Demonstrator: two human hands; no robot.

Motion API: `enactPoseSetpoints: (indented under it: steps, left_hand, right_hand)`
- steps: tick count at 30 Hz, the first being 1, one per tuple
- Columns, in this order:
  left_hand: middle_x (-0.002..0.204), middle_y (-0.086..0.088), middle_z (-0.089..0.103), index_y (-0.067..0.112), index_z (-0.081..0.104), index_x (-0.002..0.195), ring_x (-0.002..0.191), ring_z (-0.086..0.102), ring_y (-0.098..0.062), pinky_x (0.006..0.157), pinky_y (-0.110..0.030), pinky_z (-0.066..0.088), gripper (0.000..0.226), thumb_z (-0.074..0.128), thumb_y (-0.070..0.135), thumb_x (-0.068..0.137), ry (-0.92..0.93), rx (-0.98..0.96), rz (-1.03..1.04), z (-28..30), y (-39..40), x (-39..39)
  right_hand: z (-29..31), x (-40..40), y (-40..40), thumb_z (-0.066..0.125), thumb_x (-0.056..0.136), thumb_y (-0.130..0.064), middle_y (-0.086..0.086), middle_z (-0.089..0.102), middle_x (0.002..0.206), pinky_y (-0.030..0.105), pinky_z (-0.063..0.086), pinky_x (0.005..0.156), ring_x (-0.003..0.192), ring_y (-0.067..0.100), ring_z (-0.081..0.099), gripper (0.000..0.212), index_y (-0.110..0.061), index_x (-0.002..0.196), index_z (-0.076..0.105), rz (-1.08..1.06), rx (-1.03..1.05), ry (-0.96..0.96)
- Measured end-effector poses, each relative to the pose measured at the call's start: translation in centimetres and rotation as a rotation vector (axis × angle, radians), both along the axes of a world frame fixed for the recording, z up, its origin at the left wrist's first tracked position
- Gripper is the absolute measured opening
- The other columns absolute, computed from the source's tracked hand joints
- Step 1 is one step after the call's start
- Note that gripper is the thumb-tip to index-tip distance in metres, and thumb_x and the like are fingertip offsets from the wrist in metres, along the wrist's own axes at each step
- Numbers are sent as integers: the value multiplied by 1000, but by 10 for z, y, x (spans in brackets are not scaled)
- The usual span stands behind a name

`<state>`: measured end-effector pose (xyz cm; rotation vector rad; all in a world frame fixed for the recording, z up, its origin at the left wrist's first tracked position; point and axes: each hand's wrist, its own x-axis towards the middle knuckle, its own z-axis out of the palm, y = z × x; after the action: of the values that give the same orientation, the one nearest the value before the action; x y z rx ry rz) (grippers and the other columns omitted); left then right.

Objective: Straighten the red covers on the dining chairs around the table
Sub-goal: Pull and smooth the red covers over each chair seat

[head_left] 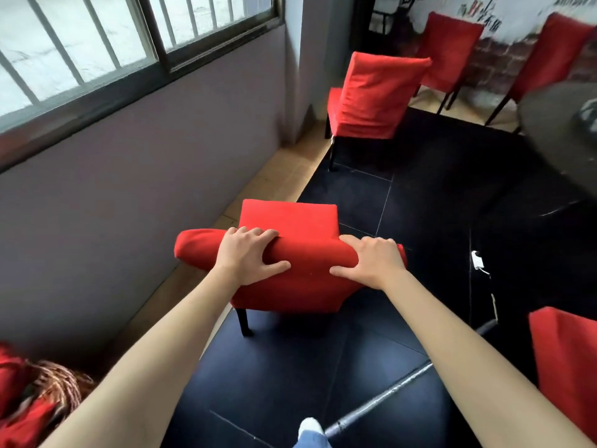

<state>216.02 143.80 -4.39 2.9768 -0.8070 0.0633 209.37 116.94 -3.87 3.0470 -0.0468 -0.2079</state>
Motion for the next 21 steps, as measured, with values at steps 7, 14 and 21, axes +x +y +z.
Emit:
enactPoseSetpoints:
  steps: [7, 14, 21]
  left_hand:
    - [111, 7, 65, 34, 50, 131, 102, 58, -22, 89, -36, 38, 95, 17, 90, 61, -29, 7, -119, -3, 17, -2]
    - [111, 7, 64, 35, 48, 131, 100, 58, -22, 86, -36, 39, 91, 29, 92, 62, -48, 44, -225, -5, 27, -6]
    - [108, 7, 64, 36, 49, 128, 99, 59, -22, 83, -35, 40, 92, 25, 93, 60, -82, 61, -327, -5, 21, -4]
  right_hand:
    - [-5, -34, 23, 30, 64, -92, 1, 66, 106, 39, 40, 88, 101, 25, 62, 91, -38, 136, 44, -101, 4, -51]
    - [-9, -67, 44, 32, 66, -91, 1, 69, 102, 38, 41, 86, 98, 24, 63, 89, -33, 132, 48, -184, 6, -76]
    - [-9, -89, 52, 37, 69, -89, 0, 69, 96, 36, 42, 81, 94, 24, 64, 84, -30, 126, 53, -255, -15, -84]
